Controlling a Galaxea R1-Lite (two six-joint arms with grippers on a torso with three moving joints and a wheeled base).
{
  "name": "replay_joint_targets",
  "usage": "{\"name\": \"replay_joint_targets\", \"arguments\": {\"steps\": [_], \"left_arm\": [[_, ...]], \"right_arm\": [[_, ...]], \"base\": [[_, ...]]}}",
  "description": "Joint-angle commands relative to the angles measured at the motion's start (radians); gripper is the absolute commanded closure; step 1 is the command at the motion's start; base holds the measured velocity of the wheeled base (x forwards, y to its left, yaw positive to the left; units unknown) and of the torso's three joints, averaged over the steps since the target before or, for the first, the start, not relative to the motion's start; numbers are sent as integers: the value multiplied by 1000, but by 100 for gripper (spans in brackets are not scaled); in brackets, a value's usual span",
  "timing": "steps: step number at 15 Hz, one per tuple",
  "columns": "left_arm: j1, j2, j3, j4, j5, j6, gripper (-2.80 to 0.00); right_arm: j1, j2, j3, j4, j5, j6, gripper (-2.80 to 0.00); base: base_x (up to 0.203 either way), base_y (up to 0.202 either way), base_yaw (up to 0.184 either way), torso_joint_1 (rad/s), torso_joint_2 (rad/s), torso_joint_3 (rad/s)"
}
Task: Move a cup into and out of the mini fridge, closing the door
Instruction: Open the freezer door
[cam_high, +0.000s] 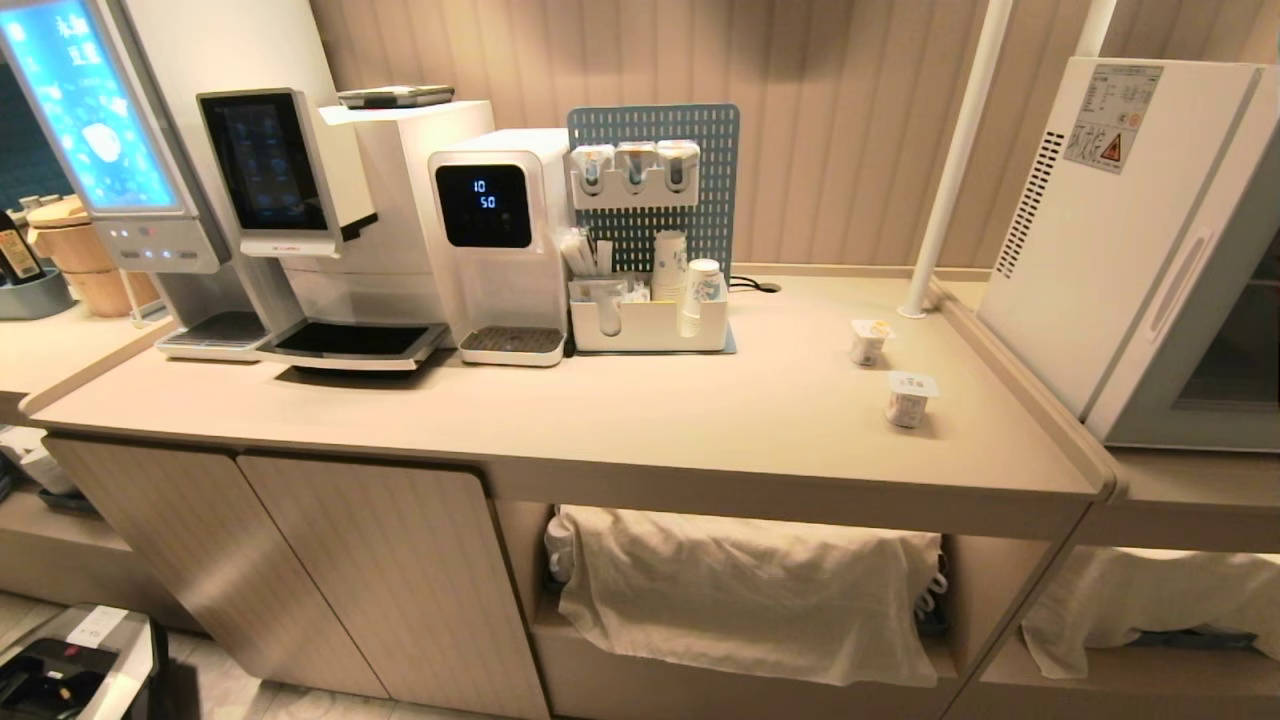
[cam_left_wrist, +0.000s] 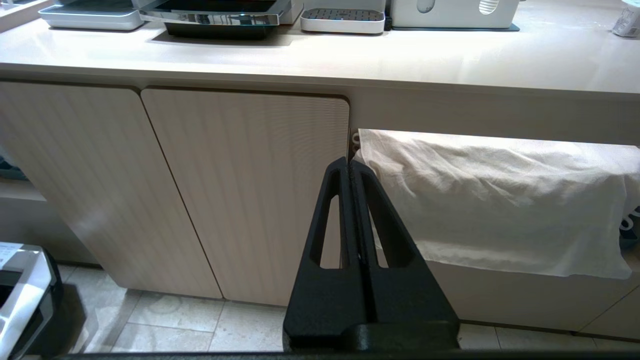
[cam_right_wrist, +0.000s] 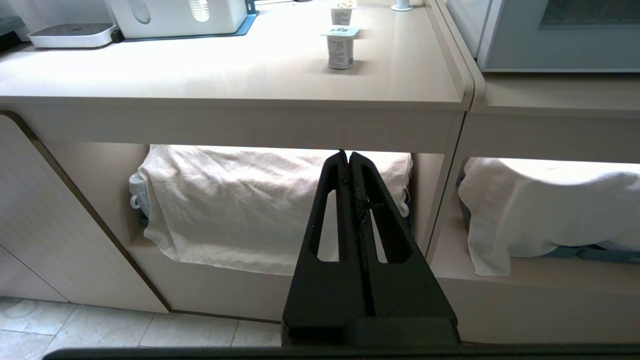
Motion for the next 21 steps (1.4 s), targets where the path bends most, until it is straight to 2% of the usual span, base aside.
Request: {"name": "replay_joint_targets", "arguments": {"steps": [1,21], "left_arm": [[-1,0,1,-1,0,0,0],[-1,0,-1,-1,0,0,0]], "right_arm": [[0,0,0,1,0,0,0],[0,0,0,1,0,0,0]], "base": [[0,0,0,0,0,0],[0,0,0,0,0,0]]}}
